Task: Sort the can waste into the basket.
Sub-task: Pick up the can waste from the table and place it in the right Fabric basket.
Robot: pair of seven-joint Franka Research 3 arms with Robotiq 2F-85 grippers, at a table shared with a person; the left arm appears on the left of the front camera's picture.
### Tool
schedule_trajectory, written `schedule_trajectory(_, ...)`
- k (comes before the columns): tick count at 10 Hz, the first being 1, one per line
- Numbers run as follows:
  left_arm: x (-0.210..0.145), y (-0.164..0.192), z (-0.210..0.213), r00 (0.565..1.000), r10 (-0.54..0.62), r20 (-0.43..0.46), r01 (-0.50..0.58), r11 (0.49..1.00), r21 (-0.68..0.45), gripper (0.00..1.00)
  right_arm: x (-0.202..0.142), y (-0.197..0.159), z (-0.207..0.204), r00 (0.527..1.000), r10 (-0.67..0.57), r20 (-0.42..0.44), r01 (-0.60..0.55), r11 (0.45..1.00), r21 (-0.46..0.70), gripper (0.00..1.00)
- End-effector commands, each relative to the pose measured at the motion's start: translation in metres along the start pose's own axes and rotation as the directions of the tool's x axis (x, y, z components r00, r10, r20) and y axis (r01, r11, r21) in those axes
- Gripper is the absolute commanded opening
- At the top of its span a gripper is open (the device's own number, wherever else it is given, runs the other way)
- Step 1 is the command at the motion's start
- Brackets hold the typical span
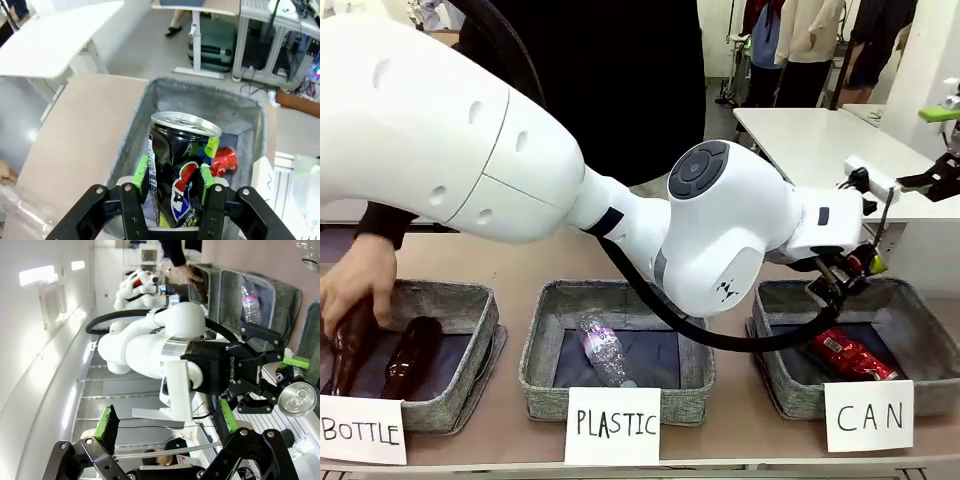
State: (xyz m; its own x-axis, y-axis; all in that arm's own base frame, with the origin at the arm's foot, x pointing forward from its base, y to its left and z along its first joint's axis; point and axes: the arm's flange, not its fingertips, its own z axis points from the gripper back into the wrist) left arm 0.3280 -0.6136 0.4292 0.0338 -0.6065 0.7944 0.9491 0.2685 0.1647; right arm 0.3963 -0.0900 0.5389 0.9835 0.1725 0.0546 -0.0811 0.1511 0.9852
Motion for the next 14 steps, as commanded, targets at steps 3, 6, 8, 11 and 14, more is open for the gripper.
schedule_trajectory(3,0.0,-0.014,-0.002,0.999,0.024,-0.04,-0.024,1.0,-0.003,1.0,-0.002,0.001,0.002,1.0,0.023,-0.011,-0.023,1.0,-0.004,1.0)
schedule_trajectory(6,0.0,-0.015,-0.001,0.999,0.014,-0.049,-0.014,1.0,-0.001,1.0,-0.002,0.001,0.002,1.0,0.023,-0.011,-0.023,1.0,-0.004,1.0)
schedule_trajectory(8,0.0,-0.015,0.0,0.999,0.01,-0.053,-0.01,1.0,0.001,1.0,-0.002,0.001,0.002,1.0,0.023,-0.011,-0.023,1.0,-0.004,1.0)
schedule_trajectory(11,-0.003,-0.012,0.009,0.998,0.02,-0.058,-0.019,1.0,0.006,1.0,-0.002,0.001,0.002,1.0,0.023,-0.011,-0.023,1.0,-0.004,1.0)
schedule_trajectory(14,-0.016,0.01,0.085,0.969,0.005,-0.246,-0.023,0.997,-0.07,1.0,-0.002,0.001,0.002,1.0,0.023,-0.011,-0.023,1.0,-0.004,1.0)
